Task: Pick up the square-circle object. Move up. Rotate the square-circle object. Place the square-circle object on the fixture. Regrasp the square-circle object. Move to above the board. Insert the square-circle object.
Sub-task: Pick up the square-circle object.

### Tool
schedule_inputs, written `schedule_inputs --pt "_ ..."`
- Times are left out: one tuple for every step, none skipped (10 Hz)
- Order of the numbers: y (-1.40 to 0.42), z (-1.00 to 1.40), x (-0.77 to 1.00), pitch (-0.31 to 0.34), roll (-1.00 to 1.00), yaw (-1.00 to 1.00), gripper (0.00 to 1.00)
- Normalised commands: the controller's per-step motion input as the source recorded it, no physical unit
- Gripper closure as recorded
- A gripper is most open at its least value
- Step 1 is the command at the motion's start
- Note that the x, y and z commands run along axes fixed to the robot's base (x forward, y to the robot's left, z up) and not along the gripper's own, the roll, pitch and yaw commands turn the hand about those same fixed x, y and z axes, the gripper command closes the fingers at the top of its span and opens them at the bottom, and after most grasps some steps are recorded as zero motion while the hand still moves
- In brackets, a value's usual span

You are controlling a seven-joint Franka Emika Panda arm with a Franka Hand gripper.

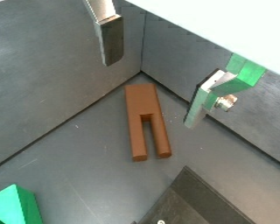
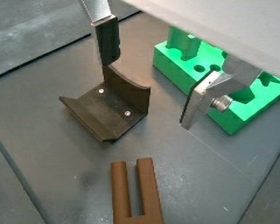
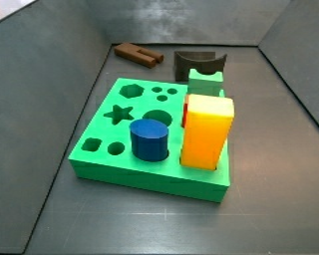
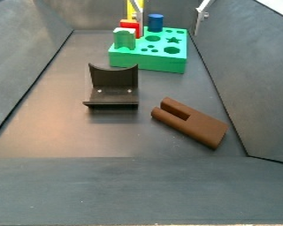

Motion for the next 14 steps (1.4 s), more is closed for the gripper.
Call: schedule_inputs --pt "0.00 -0.03 0.05 0.006 0.14 0.10 0.00" --pt "0.28 -0.38 0.00 -0.111 0.00 0.50 0.00" --pt "0.29 -0.73 0.15 0.003 0.00 0.54 0.00" --pt "0.46 -0.78 -0.02 -0.066 -0.14 0.63 0.00" --pt "0.40 -0.72 -0.13 -0.100 -0.12 0.77 0.00" --pt "0.37 -0.82 -0.10 -0.070 -0.08 0.83 0.00" --pt "0.29 -0.80 -0.13 -0.061 -0.09 0.76 0.00" --pt "0.27 -0.70 -0.27 -0.123 -0.11 0.67 0.00" --pt "0.10 -0.75 -0.29 -0.141 0.00 0.61 0.00" --pt "0.08 -0.68 -0.25 -0.116 0.00 0.60 0.00" --pt "0.06 -0.64 -0.23 -0.091 0.03 0.58 0.00" --pt "0.03 -0.62 -0.21 -0.091 0.04 0.58 0.00" --pt "0.07 -0.58 -0.11 -0.091 0.02 0.51 0.00" --pt "0.07 -0.60 -0.11 -0.054 -0.01 0.35 0.00"
